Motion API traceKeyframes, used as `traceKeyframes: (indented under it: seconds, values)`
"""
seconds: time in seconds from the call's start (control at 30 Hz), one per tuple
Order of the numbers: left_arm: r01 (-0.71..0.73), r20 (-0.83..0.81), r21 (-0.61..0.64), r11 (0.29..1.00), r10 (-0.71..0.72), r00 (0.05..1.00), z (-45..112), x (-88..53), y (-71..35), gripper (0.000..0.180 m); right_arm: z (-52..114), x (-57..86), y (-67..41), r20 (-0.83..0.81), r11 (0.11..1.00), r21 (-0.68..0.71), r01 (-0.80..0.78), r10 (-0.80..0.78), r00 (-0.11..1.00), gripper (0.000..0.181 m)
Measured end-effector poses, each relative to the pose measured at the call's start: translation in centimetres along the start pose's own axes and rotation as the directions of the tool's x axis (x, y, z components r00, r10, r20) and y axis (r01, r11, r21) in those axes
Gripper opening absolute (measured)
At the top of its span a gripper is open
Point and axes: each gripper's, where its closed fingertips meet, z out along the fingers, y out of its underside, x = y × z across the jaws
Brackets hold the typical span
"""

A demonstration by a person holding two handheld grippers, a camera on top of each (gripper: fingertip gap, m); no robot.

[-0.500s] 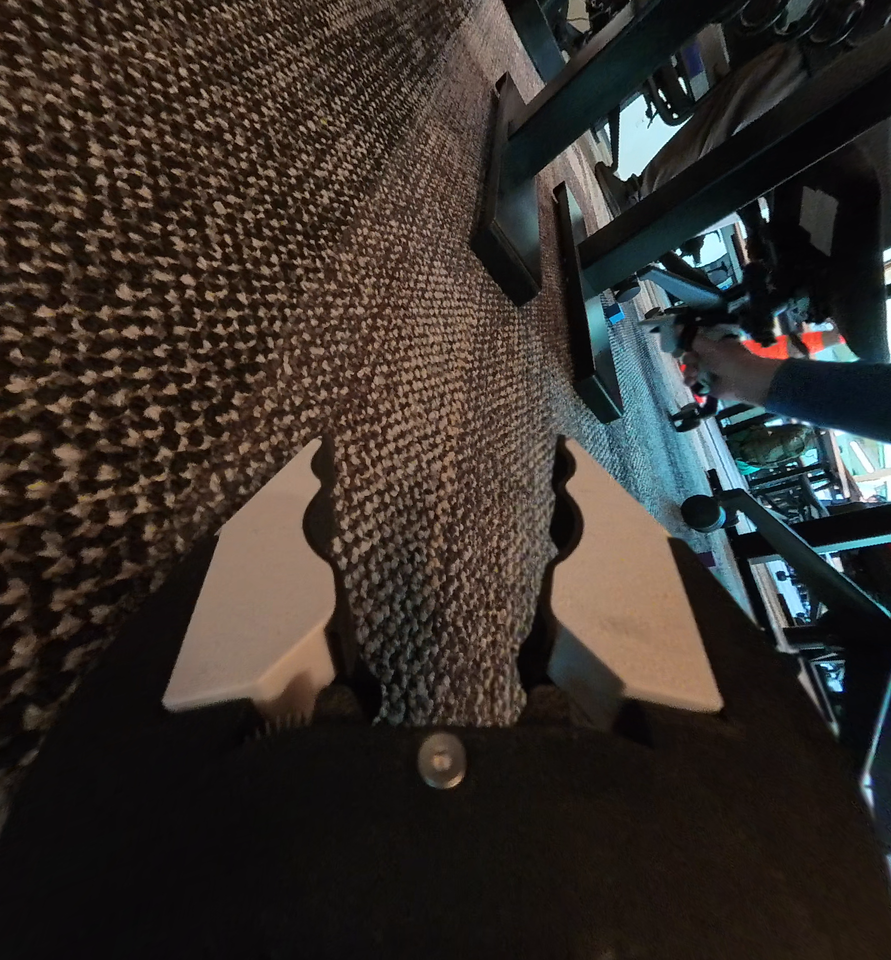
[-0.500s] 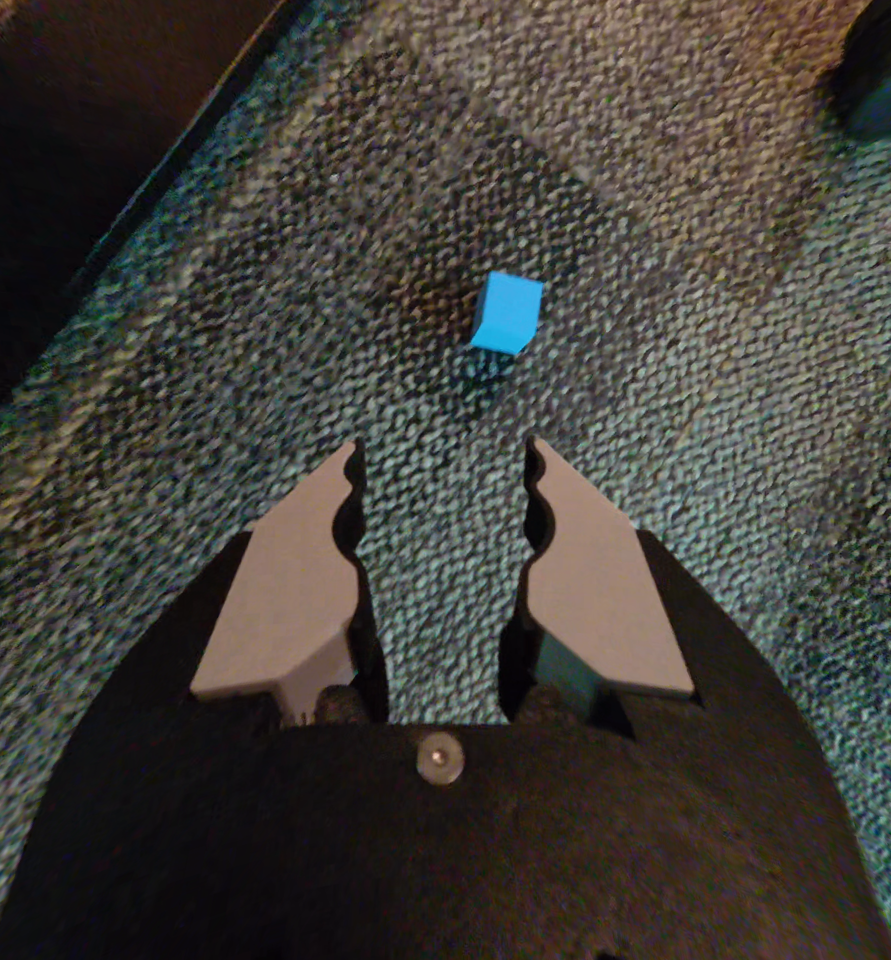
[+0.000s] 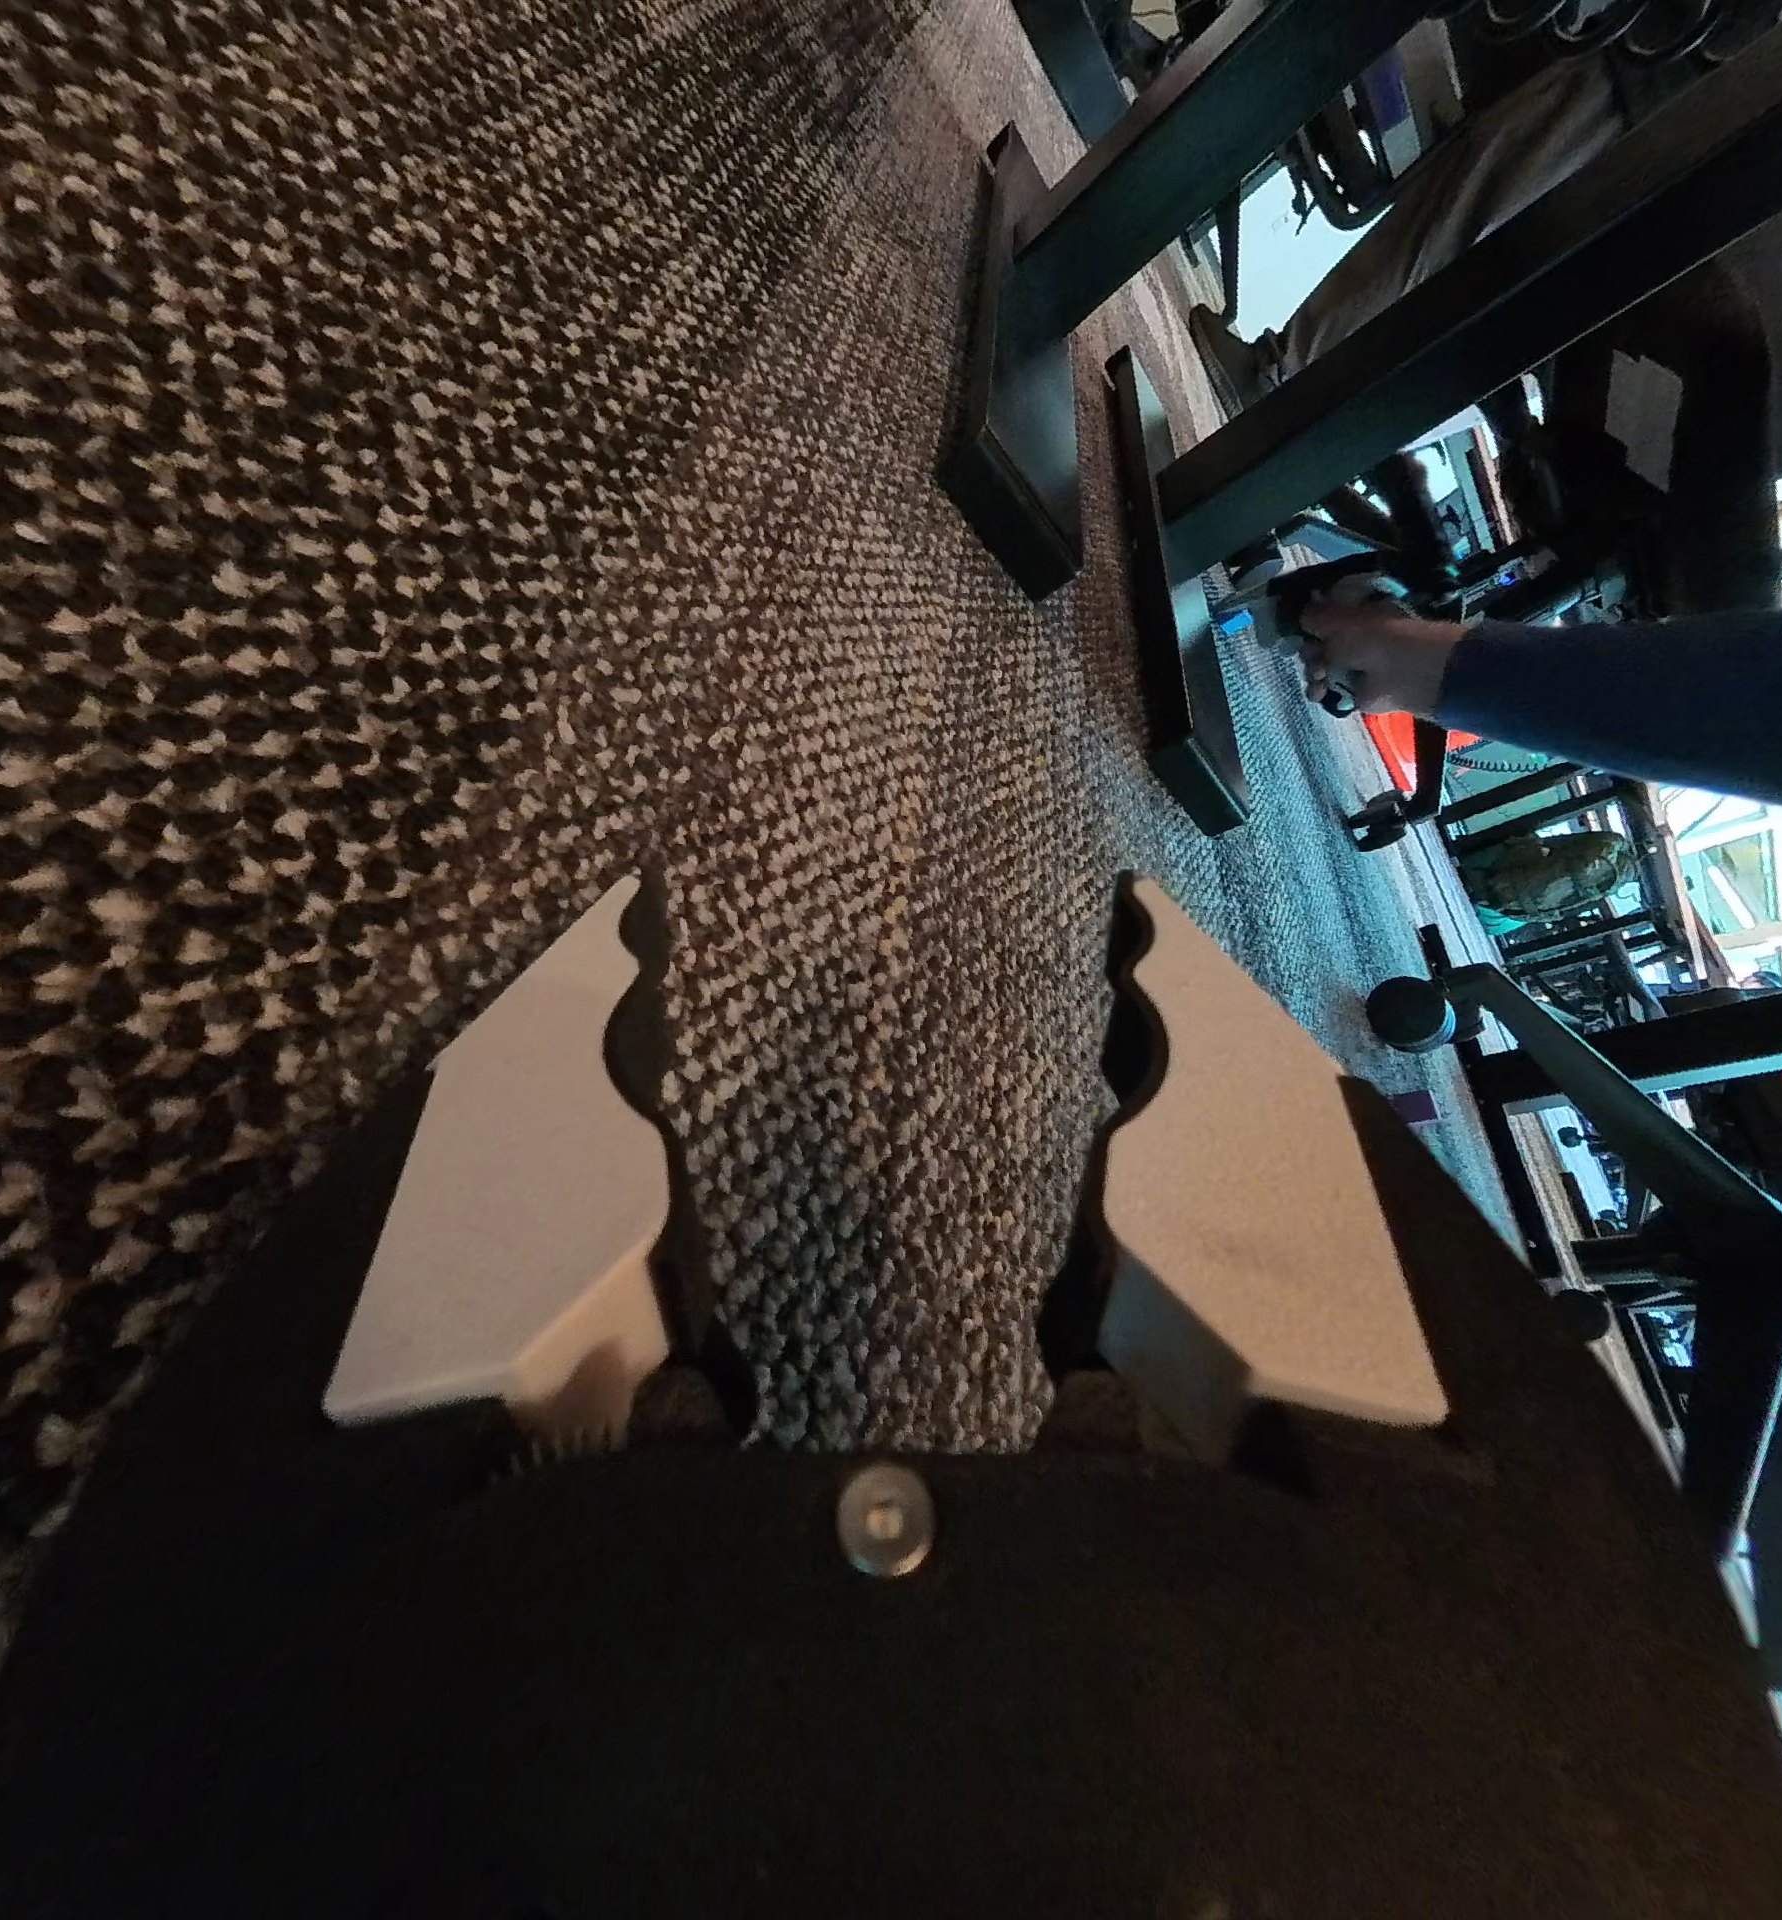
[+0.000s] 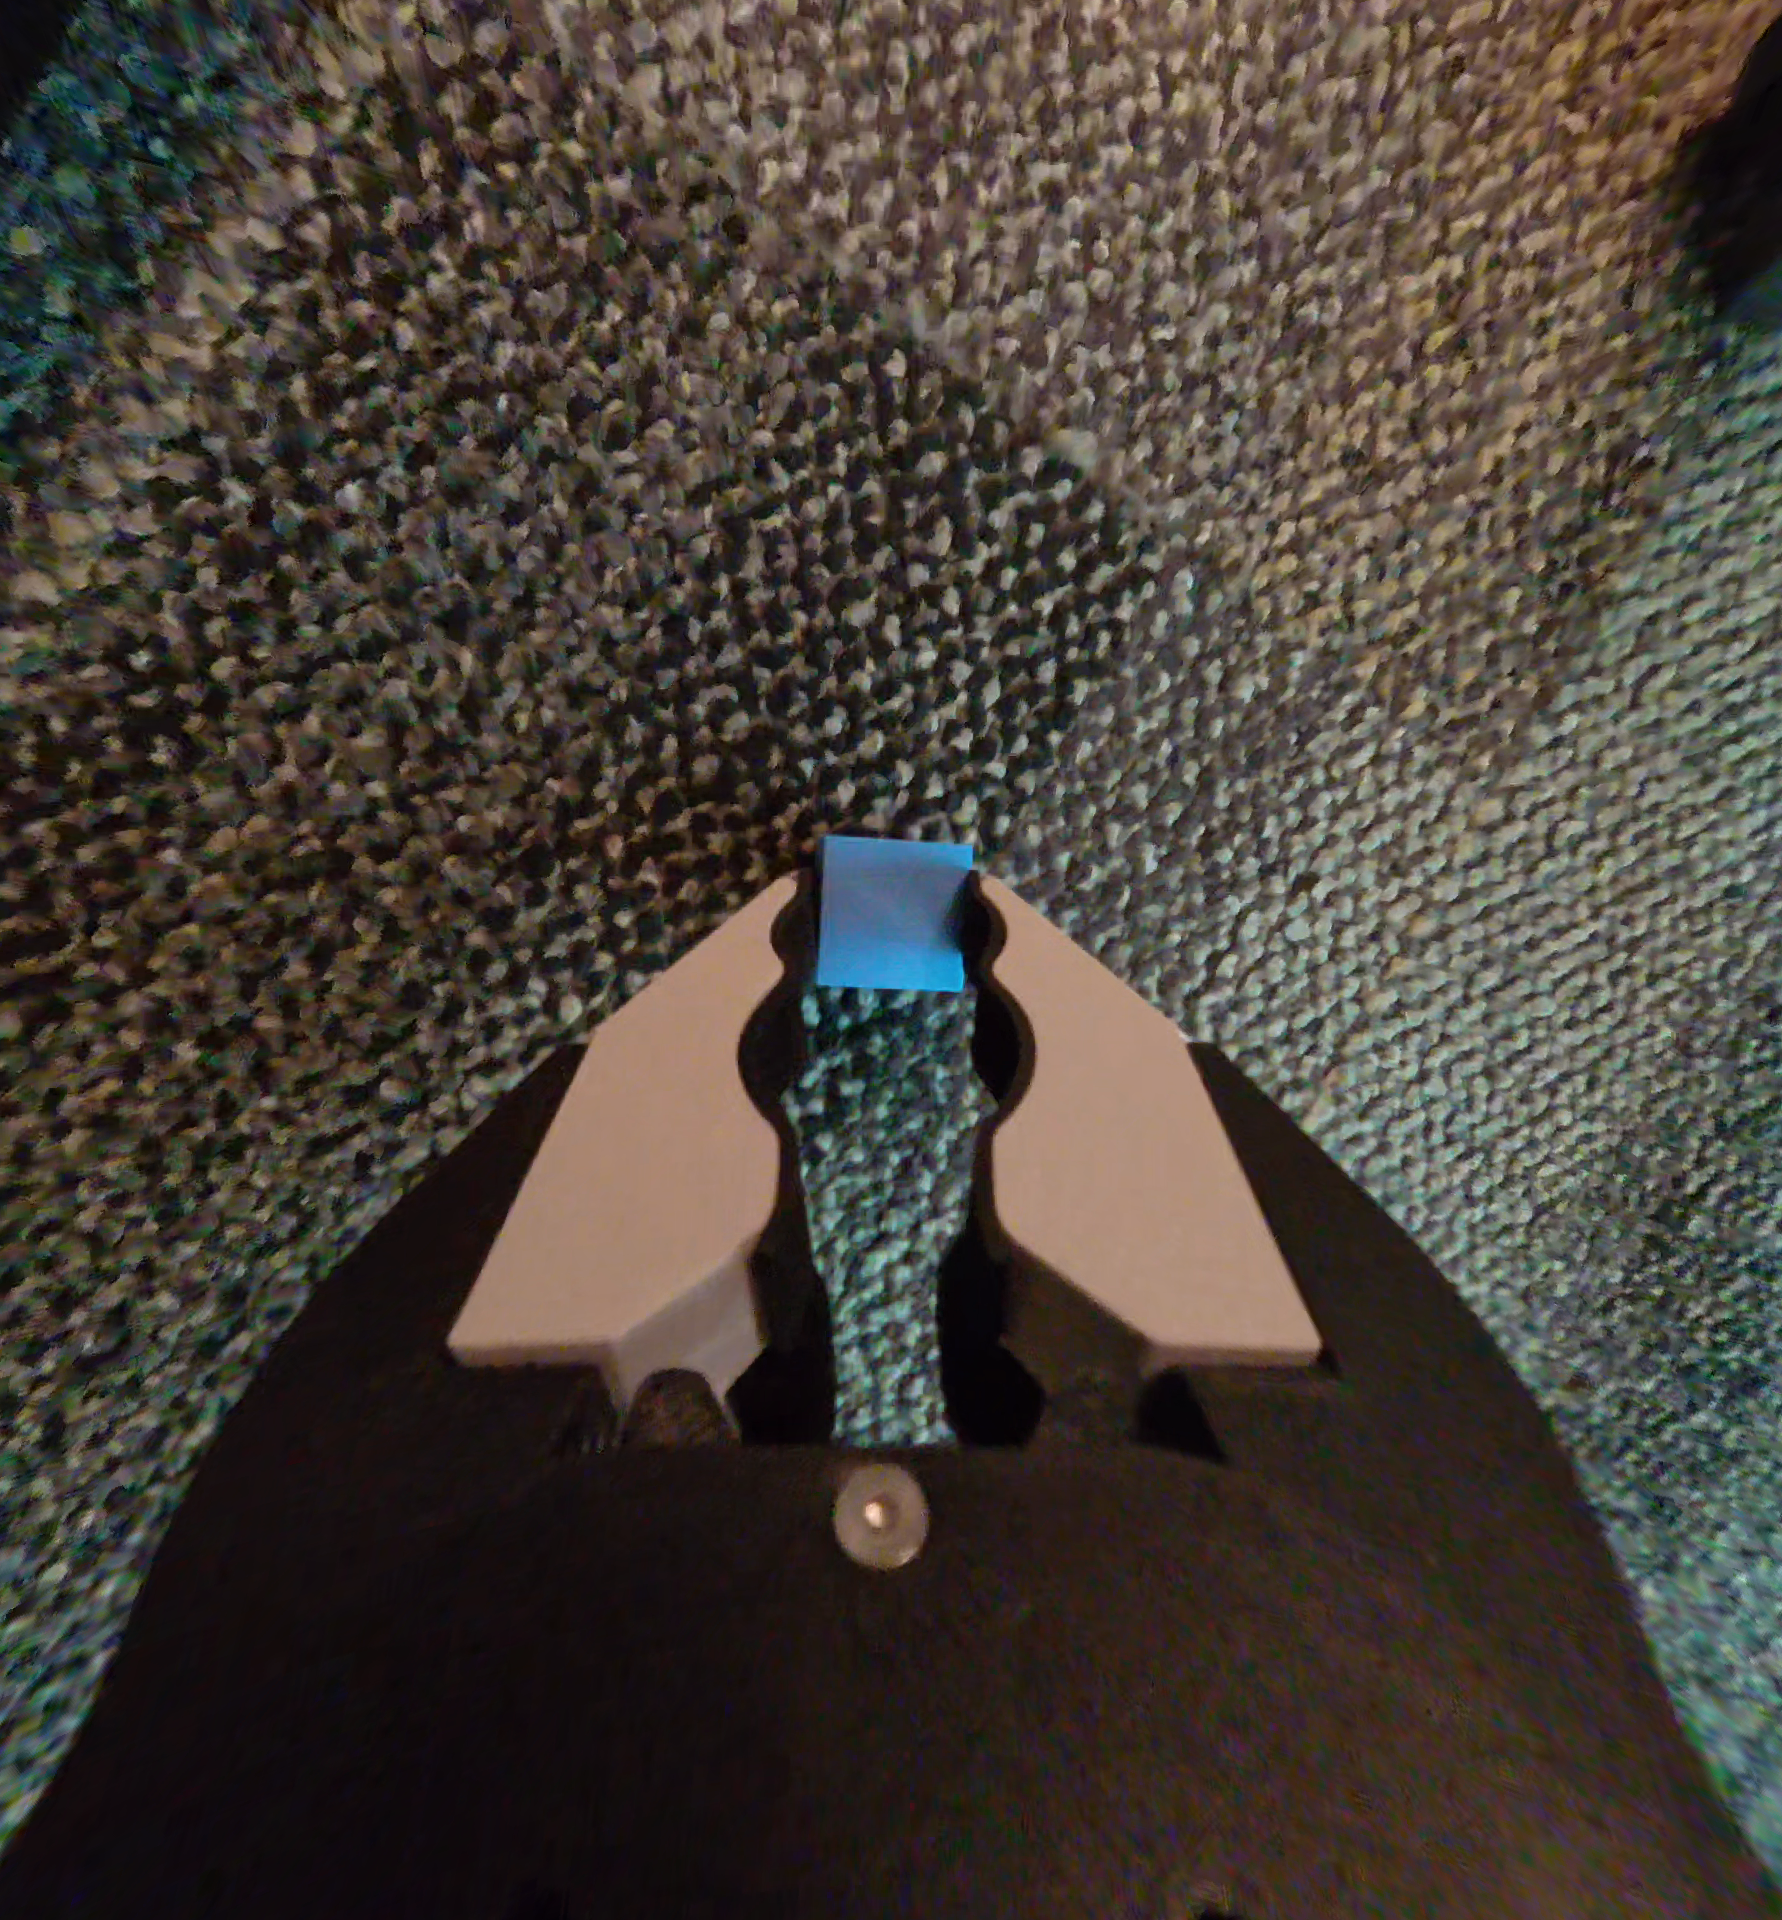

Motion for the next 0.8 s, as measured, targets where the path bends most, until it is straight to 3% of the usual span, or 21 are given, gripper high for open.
traceKeyframes:
  seconds: [0.13, 0.23, 0.33, 0.47, 0.6, 0.67, 0.8]
  values:
    - [-0.002, 0.007, -0.001, 1.0, 0.002, 1.0, 0.0, 0.0, 0.0, 0.082, -3.4, -3.6, 2.8, 0.175, 1.0, -0.025, -0.006, 0.011, 0.985, 0.025]
    - [-0.006, -0.001, -0.002, 1.0, 0.006, 1.0, 0.0, 0.1, 0.0, 0.085, -8.3, -8.0, 9.0, 0.275, 0.951, -0.098, 0.292, -0.256, 0.927, 0.026]
    - [-0.007, -0.011, -0.004, 1.0, 0.007, 1.0, 0.0, 0.3, 0.1, 0.087, -14.4, -13.1, 17.6, 0.445, 0.904, -0.142, 0.403, -0.306, 0.842, 0.026]
    - [-0.012, -0.02, -0.005, 1.0, 0.012, 1.0, -0.1, 0.5, 0.1, 0.09, -21.1, -15.4, 29.9, 0.519, 0.834, -0.202, 0.513, -0.353, 0.778, 0.026]
    - [-0.013, -0.029, -0.007, 1.0, 0.013, 0.999, -0.1, 0.6, 0.1, 0.091, -24.4, -12.7, 38.8, 0.458, 0.855, -0.362, 0.371, -0.183, 0.87, 0.026]
    - [-0.012, -0.034, -0.009, 1.0, 0.011, 0.999, -0.1, 0.7, 0.2, 0.092, -25.0, -10.3, 39.7, 0.393, 0.857, -0.368, 0.36, -0.207, 0.896, 0.026]
    - [-0.011, -0.04, -0.011, 1.0, 0.01, 0.999, -0.1, 0.7, 0.2, 0.093, -26.0, -4.0, 39.7, 0.23, 0.901, -0.405, 0.158, -0.067, 0.971, 0.025]
